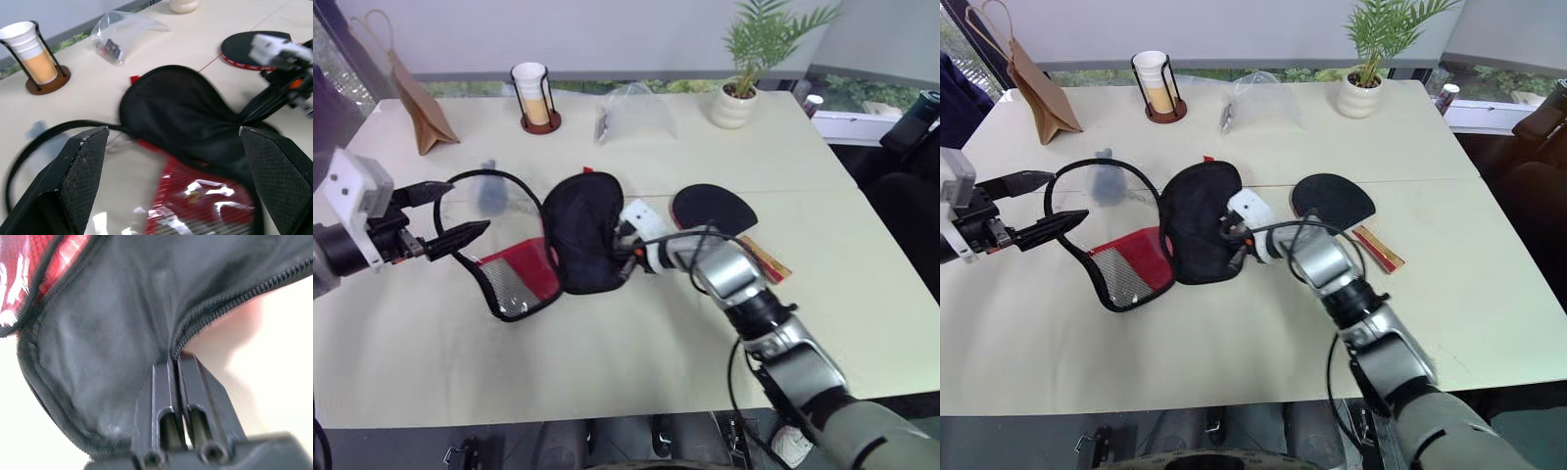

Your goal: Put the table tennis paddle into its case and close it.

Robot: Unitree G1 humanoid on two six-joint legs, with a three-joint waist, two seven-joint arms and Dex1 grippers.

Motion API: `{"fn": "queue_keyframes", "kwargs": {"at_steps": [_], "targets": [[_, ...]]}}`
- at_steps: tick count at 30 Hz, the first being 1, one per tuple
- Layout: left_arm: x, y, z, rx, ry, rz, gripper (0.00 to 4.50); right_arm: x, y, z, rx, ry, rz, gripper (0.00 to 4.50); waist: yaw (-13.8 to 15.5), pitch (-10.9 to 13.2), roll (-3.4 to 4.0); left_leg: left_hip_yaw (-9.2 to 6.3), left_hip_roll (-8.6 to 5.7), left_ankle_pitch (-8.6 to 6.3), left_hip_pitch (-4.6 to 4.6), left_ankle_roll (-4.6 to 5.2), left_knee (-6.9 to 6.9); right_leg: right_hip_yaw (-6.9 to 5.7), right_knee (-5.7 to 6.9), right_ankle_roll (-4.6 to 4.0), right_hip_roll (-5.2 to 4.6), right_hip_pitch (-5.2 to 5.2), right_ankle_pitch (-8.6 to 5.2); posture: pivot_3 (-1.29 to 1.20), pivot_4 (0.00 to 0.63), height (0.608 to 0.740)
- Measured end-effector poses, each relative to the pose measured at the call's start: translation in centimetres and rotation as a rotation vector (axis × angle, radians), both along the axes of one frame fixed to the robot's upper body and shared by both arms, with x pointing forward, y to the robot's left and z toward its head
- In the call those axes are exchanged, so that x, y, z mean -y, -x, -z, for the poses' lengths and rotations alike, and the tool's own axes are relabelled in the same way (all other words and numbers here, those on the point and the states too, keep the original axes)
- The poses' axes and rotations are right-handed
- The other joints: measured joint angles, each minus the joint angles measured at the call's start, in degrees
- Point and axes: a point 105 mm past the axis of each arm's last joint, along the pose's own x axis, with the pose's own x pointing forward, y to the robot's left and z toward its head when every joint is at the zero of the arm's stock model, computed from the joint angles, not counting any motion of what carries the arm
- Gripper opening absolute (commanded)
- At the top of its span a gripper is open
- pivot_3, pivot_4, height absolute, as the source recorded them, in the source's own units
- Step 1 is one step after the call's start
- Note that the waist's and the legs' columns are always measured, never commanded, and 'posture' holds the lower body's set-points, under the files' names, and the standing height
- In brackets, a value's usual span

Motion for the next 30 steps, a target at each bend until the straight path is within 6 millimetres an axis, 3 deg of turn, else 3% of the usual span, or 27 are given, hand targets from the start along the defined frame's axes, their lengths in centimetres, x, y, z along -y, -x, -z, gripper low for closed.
{"fn": "queue_keyframes", "kwargs": {"at_steps": [4, 10, 30], "targets": [[0.4, -0.2, 0.2, -0.003, 0.009, 0.014, 4.44, 2.7, 1.3, 0.0, -0.03, 0.034, -0.057, 0.03, -0.21, 0.02, 0.01, -0.01, 0.08, 0.0, 0.01, 0.0, -0.04, 0.0, 0.04, 0.01, 0.13, -0.07, 0.0, 0.0, 0.15, 0.74], [0.8, -0.3, 0.5, -0.017, 0.007, 0.033, 4.44, 5.6, 1.6, -0.2, -0.038, 0.088, -0.099, 0.03, -0.05, 0.04, -0.03, 0.02, 0.08, 0.0, 0.0, 0.01, -0.04, 0.01, 0.02, 0.01, 0.13, -0.08, 0.0, 0.0, 0.15, 0.74], [1.4, -0.4, 0.9, -0.038, 0.003, 0.072, 4.44, 9.0, 1.8, -0.2, -0.043, 0.111, -0.098, 0.03, 0.06, 0.06, -0.06, 0.03, 0.07, 0.0, -0.01, 0.01, -0.01, 0.01, 0.0, -0.01, 0.11, -0.06, -0.01, 0.0, 0.15, 0.74]]}}
